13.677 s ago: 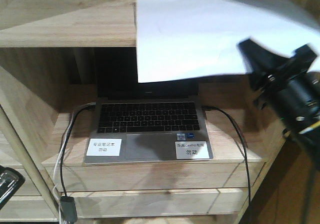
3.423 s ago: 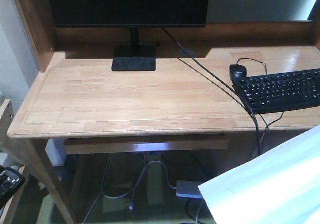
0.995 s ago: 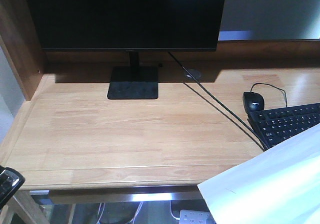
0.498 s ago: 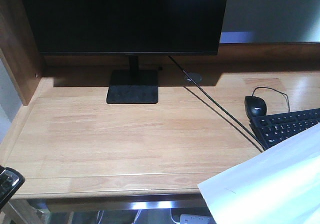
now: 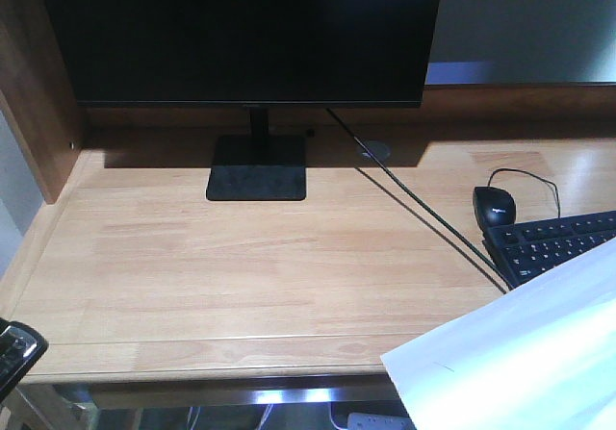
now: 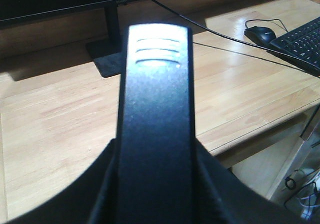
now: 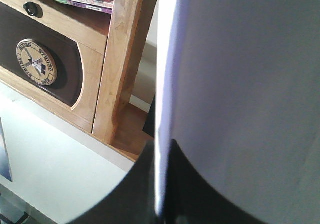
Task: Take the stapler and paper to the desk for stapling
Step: 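Drive up to the desk edge in front of the monitor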
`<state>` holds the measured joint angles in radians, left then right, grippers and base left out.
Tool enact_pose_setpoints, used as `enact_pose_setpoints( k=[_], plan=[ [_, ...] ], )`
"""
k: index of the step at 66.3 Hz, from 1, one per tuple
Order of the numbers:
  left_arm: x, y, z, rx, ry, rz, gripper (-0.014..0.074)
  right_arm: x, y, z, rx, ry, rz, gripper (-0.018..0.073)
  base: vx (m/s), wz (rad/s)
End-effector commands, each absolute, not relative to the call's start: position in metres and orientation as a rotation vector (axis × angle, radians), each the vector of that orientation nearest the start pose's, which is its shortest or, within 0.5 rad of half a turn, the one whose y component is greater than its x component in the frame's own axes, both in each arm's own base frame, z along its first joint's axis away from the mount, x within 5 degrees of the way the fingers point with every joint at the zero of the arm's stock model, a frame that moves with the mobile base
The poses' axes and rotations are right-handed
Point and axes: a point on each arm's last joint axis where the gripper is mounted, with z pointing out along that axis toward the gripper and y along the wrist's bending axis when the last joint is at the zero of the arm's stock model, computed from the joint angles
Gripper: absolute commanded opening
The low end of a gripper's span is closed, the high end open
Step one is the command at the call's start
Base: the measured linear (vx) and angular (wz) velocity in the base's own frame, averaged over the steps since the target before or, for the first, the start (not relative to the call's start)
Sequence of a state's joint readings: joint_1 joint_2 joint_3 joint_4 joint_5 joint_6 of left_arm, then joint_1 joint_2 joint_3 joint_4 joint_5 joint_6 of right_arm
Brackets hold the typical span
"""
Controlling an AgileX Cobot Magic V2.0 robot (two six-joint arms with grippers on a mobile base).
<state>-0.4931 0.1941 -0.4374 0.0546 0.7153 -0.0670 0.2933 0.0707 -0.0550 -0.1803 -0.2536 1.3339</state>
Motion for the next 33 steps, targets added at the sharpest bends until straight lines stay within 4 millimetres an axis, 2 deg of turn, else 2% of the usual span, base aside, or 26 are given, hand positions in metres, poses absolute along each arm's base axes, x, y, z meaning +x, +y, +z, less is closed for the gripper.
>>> enact_pose_setpoints(
  k=[1,33],
  plan=[
    [0.0428,-0.0201,0.3024,0.409,1.785,-0.342,-0.0007,0.0490,0.0205,0.2652,0.471,1.171,1.300,-0.0005,0.00,0.00],
    [0.0428,-0.0201,0.3024,0.409,1.785,-0.342,-0.0007,0.0490,0.0205,0.2652,0.471,1.171,1.300,-0.0005,0.00,0.00]
  ],
)
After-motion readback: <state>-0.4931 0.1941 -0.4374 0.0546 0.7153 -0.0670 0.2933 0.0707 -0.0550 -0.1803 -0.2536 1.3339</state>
